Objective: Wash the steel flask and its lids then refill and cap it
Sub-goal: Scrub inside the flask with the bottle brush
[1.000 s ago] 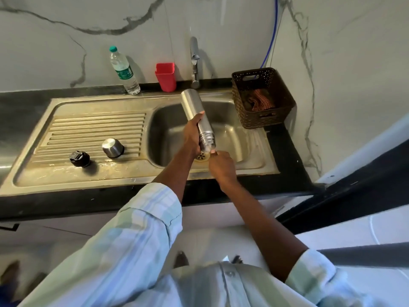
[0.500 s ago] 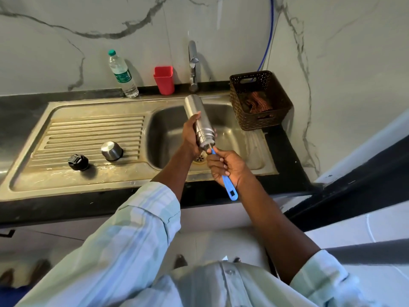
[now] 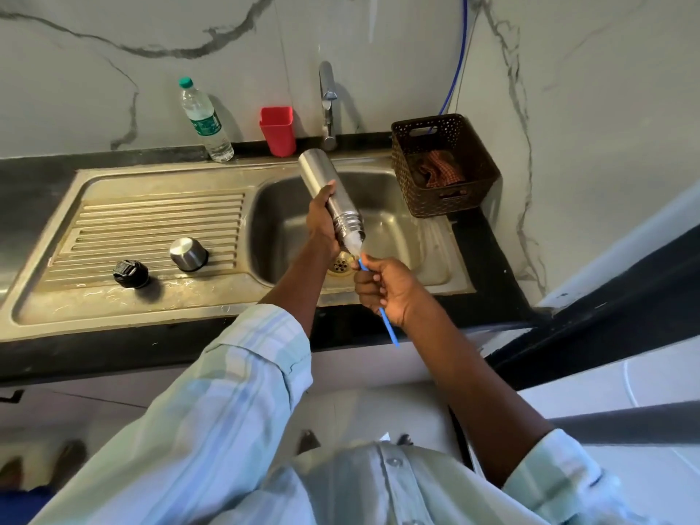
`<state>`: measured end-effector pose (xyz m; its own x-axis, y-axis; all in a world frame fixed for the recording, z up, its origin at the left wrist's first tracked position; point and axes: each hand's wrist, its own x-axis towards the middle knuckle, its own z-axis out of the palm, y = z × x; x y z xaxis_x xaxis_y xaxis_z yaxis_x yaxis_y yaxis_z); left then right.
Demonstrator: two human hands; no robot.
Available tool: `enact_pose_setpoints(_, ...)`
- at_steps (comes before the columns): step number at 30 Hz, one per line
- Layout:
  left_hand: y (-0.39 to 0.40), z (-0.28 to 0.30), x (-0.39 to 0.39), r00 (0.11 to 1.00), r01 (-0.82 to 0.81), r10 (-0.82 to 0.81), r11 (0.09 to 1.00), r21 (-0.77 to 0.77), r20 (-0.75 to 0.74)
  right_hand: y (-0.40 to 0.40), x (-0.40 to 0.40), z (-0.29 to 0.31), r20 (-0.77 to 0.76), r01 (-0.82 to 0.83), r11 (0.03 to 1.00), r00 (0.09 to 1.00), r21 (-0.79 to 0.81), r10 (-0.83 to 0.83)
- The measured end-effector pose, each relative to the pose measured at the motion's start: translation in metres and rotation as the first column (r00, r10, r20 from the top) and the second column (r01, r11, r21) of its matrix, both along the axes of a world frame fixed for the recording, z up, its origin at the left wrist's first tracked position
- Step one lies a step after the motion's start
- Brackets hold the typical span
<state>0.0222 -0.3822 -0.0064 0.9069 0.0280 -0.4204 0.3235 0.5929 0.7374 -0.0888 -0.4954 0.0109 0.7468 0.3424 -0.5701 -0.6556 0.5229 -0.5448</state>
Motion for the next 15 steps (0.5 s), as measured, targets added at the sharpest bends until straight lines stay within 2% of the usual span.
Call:
enact_pose_setpoints(2, -0.001, 0.002, -0.001, 1.0, -0.019, 0.018, 1.0, -0.023, -0.016, 0.012, -0.01, 0.002, 0.057, 0.046, 0.978, 0.998, -0.205, -0.035)
enact_pose_setpoints(4, 0.003, 0.005, -0.002, 1.0, -0.022, 0.022, 0.999, -0.042, -0.01, 0.019, -0.017, 0.003, 0.134, 0.082, 0.906, 0.991, -0.414, -0.028)
enact_pose_setpoints(6, 0.004, 0.006, -0.005, 1.0, 0.013, -0.014, 0.998, -0.058, -0.008, 0.02, -0.014, 0.004, 0.159, 0.096, 0.834, 0.987, -0.543, -0.009)
enact_pose_setpoints(11, -0.001, 0.013, -0.014, 0.998, 0.067, -0.067, 0.997, -0.043, 0.014, 0.024, -0.004, 0.016, 0.15, 0.092, 0.822, 0.989, -0.562, -0.008)
enact_pose_setpoints(15, 0.008, 0.026, -0.005, 1.0, 0.014, -0.016, 0.988, -0.154, -0.008, 0.026, -0.014, 0.021, 0.146, 0.093, 0.84, 0.989, -0.535, -0.016)
